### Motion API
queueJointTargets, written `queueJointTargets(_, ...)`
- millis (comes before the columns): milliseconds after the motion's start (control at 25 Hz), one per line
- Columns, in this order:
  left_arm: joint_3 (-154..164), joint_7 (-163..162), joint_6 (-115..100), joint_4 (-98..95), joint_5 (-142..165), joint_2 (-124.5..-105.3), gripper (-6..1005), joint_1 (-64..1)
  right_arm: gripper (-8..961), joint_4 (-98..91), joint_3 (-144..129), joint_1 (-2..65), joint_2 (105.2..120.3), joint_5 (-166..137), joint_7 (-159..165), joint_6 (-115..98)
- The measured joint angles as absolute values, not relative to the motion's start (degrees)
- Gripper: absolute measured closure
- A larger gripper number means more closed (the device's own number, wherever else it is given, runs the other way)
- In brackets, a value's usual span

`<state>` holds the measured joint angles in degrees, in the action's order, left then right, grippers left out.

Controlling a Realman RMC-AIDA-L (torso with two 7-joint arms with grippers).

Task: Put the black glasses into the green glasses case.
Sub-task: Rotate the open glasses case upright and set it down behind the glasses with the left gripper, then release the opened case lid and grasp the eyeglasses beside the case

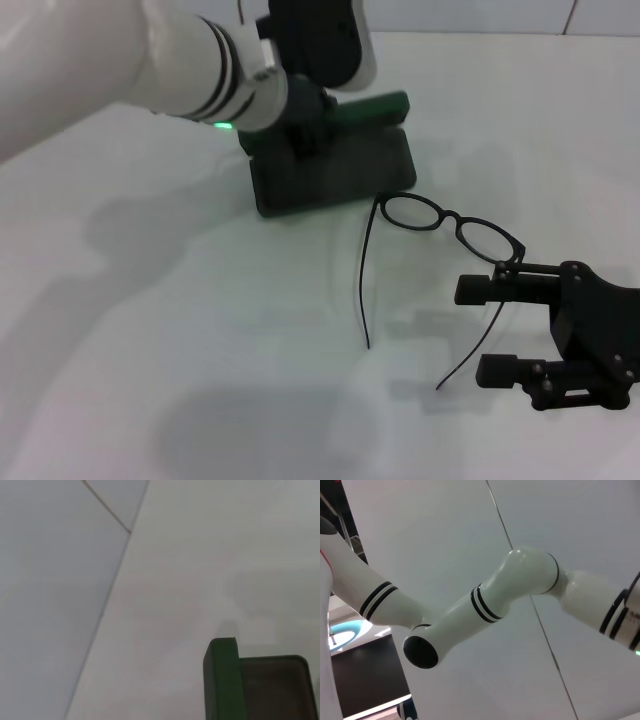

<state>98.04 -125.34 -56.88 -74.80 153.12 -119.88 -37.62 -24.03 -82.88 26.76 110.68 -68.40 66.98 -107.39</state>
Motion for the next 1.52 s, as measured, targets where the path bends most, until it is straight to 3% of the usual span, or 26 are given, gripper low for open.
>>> queueJointTargets(1000, 105.95, -127.70, -61.50, -76.34, 152.84, -120.17, 795, -38.68, 232, -23.80, -82.81, 26.17, 110.67, -68.43, 66.97, -104.16)
queueJointTargets(1120, 105.50, -128.82, -62.23, -78.68, 152.94, -120.01, 704, -38.28, 232, -23.81, -82.77, 26.20, 110.27, -68.99, 66.97, -102.36)
queueJointTargets(1200, 105.02, -129.72, -62.66, -81.41, 153.18, -119.95, 644, -37.21, 232, -24.06, -82.78, 26.51, 109.91, -69.68, 66.97, -101.15)
queueJointTargets(1320, 103.09, -130.39, -62.79, -88.79, 153.29, -120.06, 645, -32.82, 232, -24.88, -82.79, 27.45, 109.37, -70.41, 67.31, -99.08)
queueJointTargets(1520, 98.44, -132.59, -58.02, -102.90, 147.61, -120.05, 648, -21.56, 233, -32.23, -82.81, 30.01, 107.23, -76.12, 76.05, -91.61)
